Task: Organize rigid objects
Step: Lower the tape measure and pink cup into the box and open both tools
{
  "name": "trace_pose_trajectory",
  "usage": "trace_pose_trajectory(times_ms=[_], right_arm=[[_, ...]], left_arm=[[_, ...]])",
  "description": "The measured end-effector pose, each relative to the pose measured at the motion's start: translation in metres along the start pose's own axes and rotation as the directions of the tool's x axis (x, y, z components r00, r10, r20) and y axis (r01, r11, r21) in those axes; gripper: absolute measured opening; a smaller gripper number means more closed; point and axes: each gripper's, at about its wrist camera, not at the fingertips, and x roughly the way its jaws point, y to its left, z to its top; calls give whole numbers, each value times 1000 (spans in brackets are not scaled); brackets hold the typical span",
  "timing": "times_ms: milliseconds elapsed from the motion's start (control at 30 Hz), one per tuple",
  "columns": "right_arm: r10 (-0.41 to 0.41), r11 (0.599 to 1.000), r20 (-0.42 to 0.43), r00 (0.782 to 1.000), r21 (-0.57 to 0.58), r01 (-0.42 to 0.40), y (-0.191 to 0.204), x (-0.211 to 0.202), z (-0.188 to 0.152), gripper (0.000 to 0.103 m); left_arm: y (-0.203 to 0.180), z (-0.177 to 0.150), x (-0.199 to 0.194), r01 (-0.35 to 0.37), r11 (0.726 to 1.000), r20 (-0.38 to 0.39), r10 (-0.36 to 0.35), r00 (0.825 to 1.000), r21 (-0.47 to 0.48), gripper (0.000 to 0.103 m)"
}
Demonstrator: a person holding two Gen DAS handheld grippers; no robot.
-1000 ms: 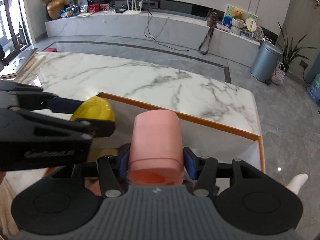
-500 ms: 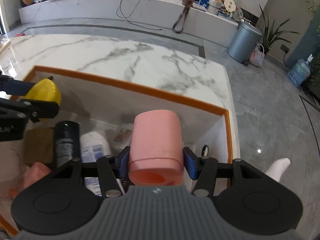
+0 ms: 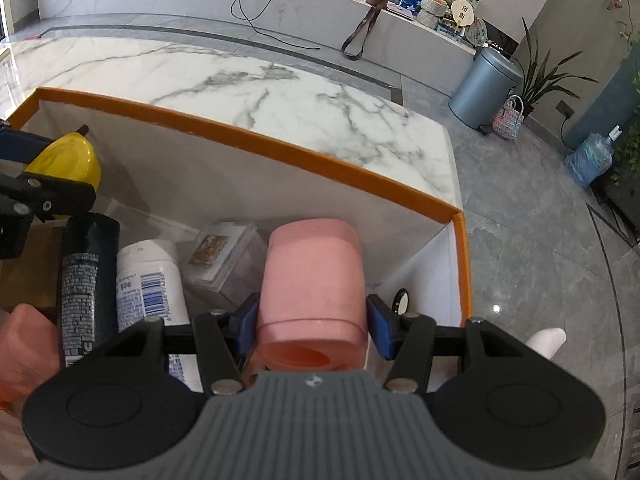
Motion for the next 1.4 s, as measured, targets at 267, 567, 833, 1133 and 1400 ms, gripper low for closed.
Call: trace_pose_trajectory(times_ms=[267,567,833,1133,1400], right_arm=[[-13,1000,29,999,-15,14,3,-5,1,60],[-11,1000,68,998,-18,12,9,-13,7,61],[-16,999,91,996,-38,19,17,-20,3,61],[-7,999,100,995,-35,11,21,-28,-2,63],[5,999,107,994,-42,0,30,-35,-6,63]], left_arm=[[1,-1,0,-11,1000,-4,11,1000,12,57],[-1,1,4,-20,1000,-7,20,1000,21,57],[-4,2,7,-8,1000,-14,8,1000,28,57],[-1,0,0,8,1000,-30,-8,1000,3,65],[7,1,-16,2,1000,-2,-2,1000,-18,71]])
